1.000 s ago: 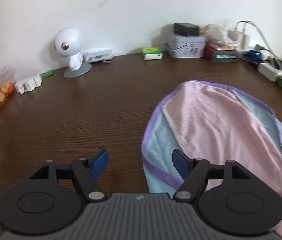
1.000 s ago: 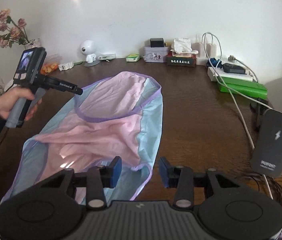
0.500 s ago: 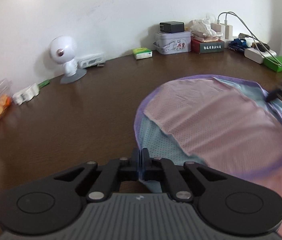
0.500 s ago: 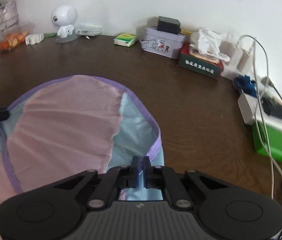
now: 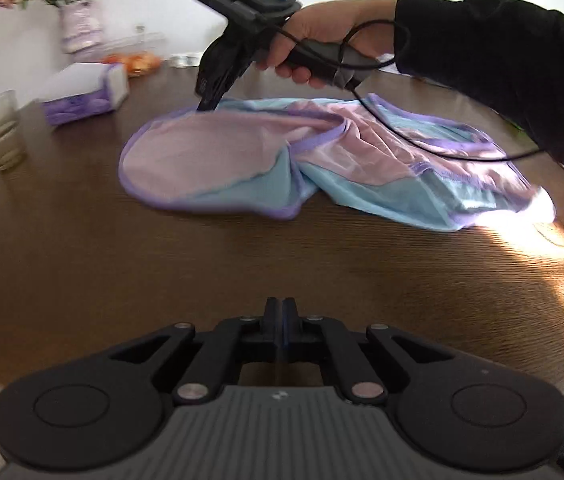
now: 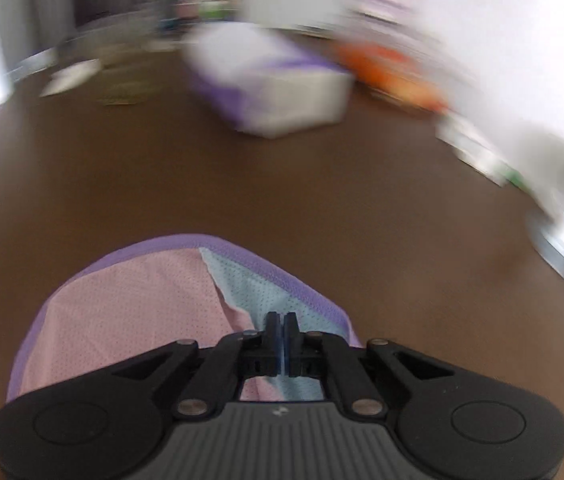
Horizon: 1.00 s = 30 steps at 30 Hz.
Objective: Fold clothes
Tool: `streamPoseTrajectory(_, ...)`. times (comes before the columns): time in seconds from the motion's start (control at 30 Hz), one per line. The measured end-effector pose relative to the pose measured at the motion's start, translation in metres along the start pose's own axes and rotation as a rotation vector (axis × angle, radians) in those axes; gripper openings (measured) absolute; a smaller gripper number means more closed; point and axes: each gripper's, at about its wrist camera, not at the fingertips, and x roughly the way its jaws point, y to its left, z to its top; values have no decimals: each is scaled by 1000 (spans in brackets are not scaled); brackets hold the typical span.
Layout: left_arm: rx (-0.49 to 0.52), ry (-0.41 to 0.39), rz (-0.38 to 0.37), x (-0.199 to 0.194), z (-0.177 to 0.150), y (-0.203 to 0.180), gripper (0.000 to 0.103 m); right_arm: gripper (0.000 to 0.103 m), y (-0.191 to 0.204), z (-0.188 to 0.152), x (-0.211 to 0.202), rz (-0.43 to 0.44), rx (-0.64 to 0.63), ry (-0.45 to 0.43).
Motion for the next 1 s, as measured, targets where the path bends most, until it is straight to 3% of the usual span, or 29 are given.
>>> streamPoseTrajectory(0.03,-9,-41,25,-6,1,5,6,3,13,5,-4,17,-28,-8)
streamPoseTrajectory(0.07,-18,-68,37,-8,3,10,18,5,22,7,-13,16,-48,-26)
streamPoseTrajectory(0.1,-27,-92,44,-10,5,15,37,7,27,6,-28,4,-58,-47)
streamPoseTrajectory(0.17,-42,-128,15,-5,11,22,51,11,23,-6,-67,-34,-46,-93)
streamPoseTrajectory(0.3,-43,-105,-98,19,32,25,51,32,-7,-84,-167,-138,108,-162)
streamPoseTrajectory(0.4,25,-109,-186,37,44,10,52,37,-17,-174,-212,-214,229,-121)
streamPoseTrajectory(0.5,71,-63,-198,61,52,-2,55,37,-25,-259,-228,-308,417,-45)
streamPoseTrajectory(0.57,87,-26,-185,74,48,-5,53,37,-32,-296,-229,-331,535,-42)
streamPoseTrajectory(0.63,86,-20,-185,80,46,-1,44,37,-35,-321,-227,-341,625,-61)
streamPoseTrajectory(0.7,91,-19,-167,82,46,2,15,37,-41,-329,-218,-354,681,-86)
streamPoseTrajectory(0.73,87,-16,-160,82,45,5,9,37,-43,-332,-213,-369,696,-91)
streamPoseTrajectory(0.83,34,-35,-144,84,41,16,4,29,-38,-341,-206,-427,715,-100)
streamPoseTrajectory(0.87,24,-34,-133,84,41,18,4,9,-35,-343,-205,-451,718,-100)
streamPoseTrajectory(1.0,32,-28,-139,75,34,13,3,6,-1,-356,-212,-531,699,-66)
